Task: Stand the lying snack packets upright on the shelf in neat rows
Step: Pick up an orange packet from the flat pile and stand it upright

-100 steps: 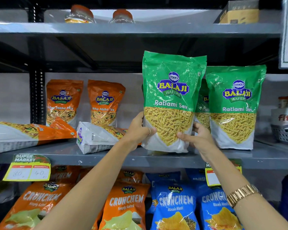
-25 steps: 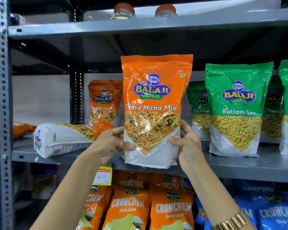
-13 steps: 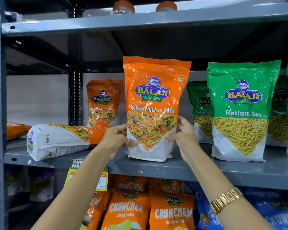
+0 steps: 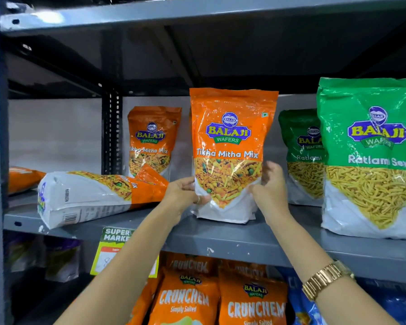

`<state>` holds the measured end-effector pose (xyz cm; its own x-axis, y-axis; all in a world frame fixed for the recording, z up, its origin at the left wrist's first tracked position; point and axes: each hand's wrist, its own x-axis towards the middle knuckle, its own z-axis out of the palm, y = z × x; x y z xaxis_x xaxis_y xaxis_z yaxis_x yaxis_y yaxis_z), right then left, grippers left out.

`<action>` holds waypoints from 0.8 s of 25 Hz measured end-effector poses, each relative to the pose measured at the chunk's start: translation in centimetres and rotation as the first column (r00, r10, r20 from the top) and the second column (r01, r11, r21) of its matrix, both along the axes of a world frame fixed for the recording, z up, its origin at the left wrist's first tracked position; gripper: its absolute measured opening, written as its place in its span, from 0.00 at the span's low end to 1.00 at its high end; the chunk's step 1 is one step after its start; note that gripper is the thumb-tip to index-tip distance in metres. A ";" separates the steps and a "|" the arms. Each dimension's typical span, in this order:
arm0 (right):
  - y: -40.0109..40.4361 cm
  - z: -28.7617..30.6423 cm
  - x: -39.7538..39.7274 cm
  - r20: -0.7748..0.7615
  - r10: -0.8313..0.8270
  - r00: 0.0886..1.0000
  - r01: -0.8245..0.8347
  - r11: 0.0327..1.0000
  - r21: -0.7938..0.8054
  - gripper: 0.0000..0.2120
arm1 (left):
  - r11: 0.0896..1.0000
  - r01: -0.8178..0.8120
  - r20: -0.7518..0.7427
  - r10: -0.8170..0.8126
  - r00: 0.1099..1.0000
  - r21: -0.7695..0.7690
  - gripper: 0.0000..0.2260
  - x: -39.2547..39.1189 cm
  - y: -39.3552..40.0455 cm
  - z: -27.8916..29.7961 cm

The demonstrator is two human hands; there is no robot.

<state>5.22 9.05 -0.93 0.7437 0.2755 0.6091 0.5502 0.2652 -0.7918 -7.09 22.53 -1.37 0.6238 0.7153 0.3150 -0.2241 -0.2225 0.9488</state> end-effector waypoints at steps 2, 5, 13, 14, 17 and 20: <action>-0.4 -0.2 -1.1 0.210 -0.230 0.950 0.212 0.972 0.106 0.26 | 0.993 -0.090 -0.082 0.096 0.992 0.073 0.28 -1.3 0.8 1.3; -0.1 -0.1 -3.8 0.527 -0.363 0.769 0.261 0.930 0.260 0.16 | 0.919 -0.268 -0.092 0.306 0.948 0.290 0.20 -5.1 2.5 4.9; 8.3 -0.1 -12.9 0.171 0.311 0.935 -0.222 0.887 -0.405 0.12 | 0.449 -0.067 -0.372 0.806 0.461 0.891 0.17 -15.5 9.6 9.8; 9.1 0.0 -13.8 0.026 0.339 0.940 -0.293 0.846 -0.446 0.14 | 0.468 -0.036 -0.415 0.814 0.407 0.883 0.20 -16.6 10.5 9.5; 10.4 0.2 -16.3 -0.441 0.488 0.754 -0.647 0.671 -0.363 0.14 | 0.668 -0.125 -0.571 0.705 0.420 0.733 0.28 -18.7 13.2 8.2; 11.5 -0.1 -17.4 -0.639 0.577 0.509 -0.812 0.569 -0.133 0.19 | 0.918 -0.173 -0.718 0.389 0.578 0.358 0.30 -20.2 15.4 7.3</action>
<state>-12.14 20.56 -1.02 0.3298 0.9427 -0.0505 -0.1625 0.0040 -0.9867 -27.27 37.95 5.91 0.4883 0.8726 -0.0031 0.6658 -0.3703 0.6478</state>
